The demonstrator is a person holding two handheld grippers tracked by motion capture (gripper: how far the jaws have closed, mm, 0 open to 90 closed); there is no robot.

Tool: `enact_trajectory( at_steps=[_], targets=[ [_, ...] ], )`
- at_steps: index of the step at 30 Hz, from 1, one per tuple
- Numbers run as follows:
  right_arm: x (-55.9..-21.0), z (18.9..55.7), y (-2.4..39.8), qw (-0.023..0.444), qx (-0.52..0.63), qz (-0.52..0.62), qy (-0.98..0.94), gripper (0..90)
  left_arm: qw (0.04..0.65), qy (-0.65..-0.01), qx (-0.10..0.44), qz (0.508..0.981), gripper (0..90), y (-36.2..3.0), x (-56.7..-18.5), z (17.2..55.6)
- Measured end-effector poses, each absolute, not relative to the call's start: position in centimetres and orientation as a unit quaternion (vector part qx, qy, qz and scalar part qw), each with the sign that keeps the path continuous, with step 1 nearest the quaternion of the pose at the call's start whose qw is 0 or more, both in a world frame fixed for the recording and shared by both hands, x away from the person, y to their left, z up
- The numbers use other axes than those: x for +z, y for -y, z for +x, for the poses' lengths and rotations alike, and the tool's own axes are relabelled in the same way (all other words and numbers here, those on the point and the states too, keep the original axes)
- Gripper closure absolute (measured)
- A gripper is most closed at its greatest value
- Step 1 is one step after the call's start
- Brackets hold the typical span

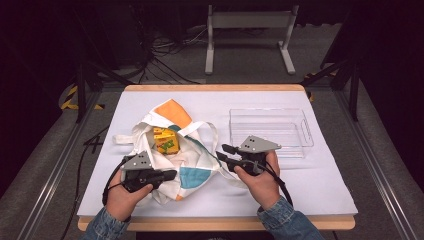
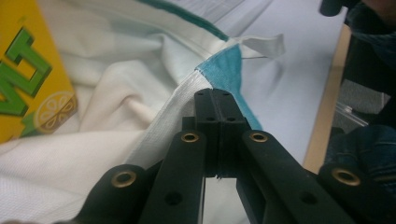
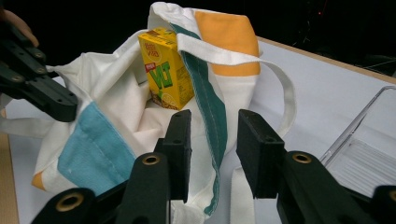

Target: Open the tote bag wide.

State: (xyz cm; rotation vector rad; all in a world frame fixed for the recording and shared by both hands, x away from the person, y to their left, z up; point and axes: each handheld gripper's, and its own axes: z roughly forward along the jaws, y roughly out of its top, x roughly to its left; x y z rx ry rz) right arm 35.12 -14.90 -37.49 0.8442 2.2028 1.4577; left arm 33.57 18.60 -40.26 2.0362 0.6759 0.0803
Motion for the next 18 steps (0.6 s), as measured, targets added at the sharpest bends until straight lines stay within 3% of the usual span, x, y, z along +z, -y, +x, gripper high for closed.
enact_trajectory(
  at_steps=[18],
  targets=[
    [-37.9,35.2,15.0,0.181,0.509,0.303,-0.785,65.5,0.405,-0.312,0.043,0.858,90.0,-18.1,-43.7,35.4]
  ],
)
